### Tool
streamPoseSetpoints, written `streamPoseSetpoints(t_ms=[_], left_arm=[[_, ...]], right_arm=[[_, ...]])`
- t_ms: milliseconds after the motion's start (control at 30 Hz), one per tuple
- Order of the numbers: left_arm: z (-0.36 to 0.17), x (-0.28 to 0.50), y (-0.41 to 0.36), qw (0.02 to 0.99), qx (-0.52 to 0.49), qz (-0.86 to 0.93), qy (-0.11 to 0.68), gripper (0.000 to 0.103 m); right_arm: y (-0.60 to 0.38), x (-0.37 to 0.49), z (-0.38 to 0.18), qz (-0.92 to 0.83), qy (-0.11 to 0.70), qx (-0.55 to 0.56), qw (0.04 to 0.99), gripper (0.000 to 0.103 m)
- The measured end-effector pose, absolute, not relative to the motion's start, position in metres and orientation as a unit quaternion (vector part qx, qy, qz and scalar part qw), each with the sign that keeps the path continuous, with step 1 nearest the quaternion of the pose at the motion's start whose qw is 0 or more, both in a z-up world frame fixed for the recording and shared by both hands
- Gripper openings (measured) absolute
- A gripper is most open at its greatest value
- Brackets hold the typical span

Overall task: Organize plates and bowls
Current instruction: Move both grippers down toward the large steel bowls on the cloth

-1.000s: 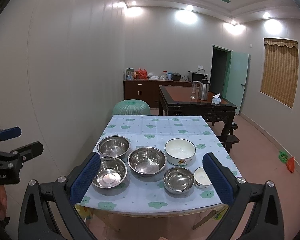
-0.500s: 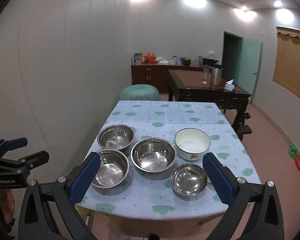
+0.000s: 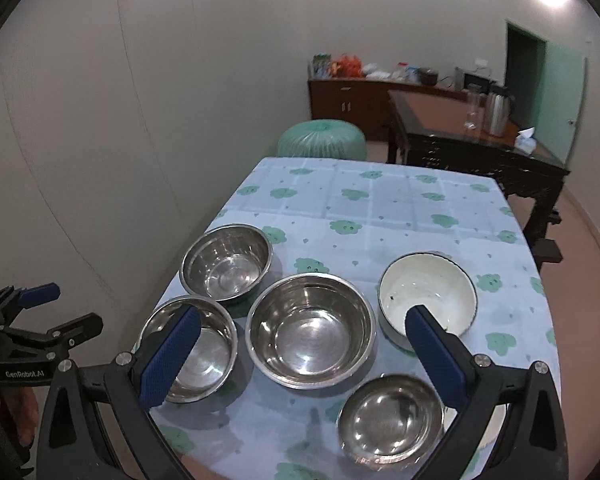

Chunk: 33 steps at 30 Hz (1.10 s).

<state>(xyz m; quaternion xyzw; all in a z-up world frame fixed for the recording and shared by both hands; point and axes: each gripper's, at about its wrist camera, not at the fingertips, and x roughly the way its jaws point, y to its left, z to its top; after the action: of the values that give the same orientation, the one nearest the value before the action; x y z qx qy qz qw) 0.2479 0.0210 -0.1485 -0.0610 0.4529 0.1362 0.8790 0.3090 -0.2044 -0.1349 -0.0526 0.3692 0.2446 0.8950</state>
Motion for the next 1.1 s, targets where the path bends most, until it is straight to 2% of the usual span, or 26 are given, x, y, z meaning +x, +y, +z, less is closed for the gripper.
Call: streamPoseSetpoints(t_ms=[633, 1100], left_arm=[[-0.173, 0.307, 0.026, 0.857, -0.050, 0.140, 0.494, 0.103], [-0.220, 0.370, 0.109, 0.841, -0.072, 0.123, 0.522, 0.101]], right_arm=[[-0.214, 0.381, -0.180, 0.242, 0.434, -0.050, 0.866, 0.102], [-0.141, 0.420, -0.208, 0.235, 0.474, -0.065, 0.846, 0.101]])
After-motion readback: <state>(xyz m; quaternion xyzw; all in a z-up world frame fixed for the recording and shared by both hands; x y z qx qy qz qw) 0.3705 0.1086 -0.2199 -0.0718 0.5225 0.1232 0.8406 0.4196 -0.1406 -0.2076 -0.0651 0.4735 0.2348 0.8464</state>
